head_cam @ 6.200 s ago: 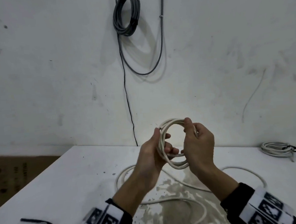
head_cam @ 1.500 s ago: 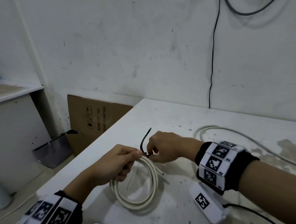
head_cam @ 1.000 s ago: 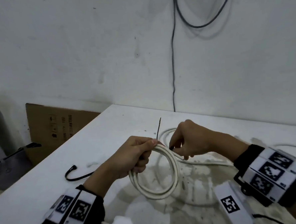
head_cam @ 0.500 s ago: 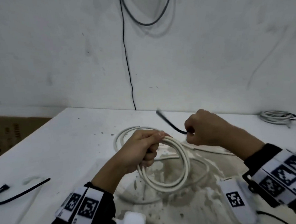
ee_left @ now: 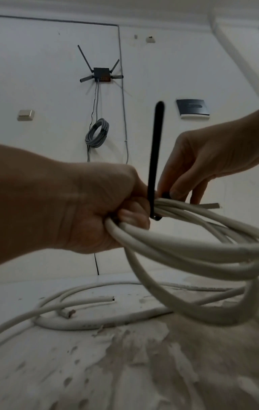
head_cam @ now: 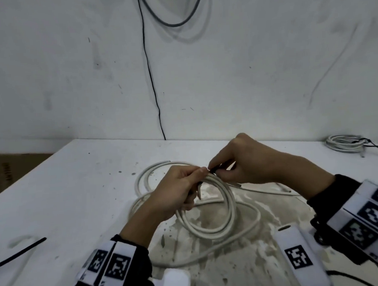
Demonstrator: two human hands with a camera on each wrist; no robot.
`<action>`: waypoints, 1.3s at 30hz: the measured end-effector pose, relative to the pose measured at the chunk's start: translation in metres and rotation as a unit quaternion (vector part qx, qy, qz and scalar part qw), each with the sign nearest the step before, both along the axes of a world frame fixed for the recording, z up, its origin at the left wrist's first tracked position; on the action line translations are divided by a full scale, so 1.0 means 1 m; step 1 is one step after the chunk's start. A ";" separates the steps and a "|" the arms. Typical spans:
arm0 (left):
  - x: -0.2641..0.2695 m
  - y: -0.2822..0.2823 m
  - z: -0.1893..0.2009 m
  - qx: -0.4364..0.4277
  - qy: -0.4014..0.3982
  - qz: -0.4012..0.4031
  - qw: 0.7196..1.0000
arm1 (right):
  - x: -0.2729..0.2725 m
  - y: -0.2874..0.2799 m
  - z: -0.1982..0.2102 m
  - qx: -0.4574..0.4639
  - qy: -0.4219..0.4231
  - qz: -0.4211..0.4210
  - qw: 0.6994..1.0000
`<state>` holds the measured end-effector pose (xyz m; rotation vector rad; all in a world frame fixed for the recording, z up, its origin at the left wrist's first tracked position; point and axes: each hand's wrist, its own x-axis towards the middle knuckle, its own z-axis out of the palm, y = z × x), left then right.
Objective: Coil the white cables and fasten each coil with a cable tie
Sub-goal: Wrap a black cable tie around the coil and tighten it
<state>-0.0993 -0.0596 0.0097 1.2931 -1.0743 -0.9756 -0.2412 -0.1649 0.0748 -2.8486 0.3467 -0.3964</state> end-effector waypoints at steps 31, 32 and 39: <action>0.002 -0.012 0.001 -0.125 -0.133 0.206 0.961 | 0.038 0.011 -0.062 0.256 -0.366 -0.115 0.887; 0.003 -0.012 0.001 -0.126 -0.120 0.211 0.962 | 0.037 0.011 -0.061 0.252 -0.357 -0.120 0.892; 0.014 -0.008 0.007 -0.108 0.085 0.186 0.973 | 0.024 0.016 -0.055 0.081 -0.310 0.016 0.947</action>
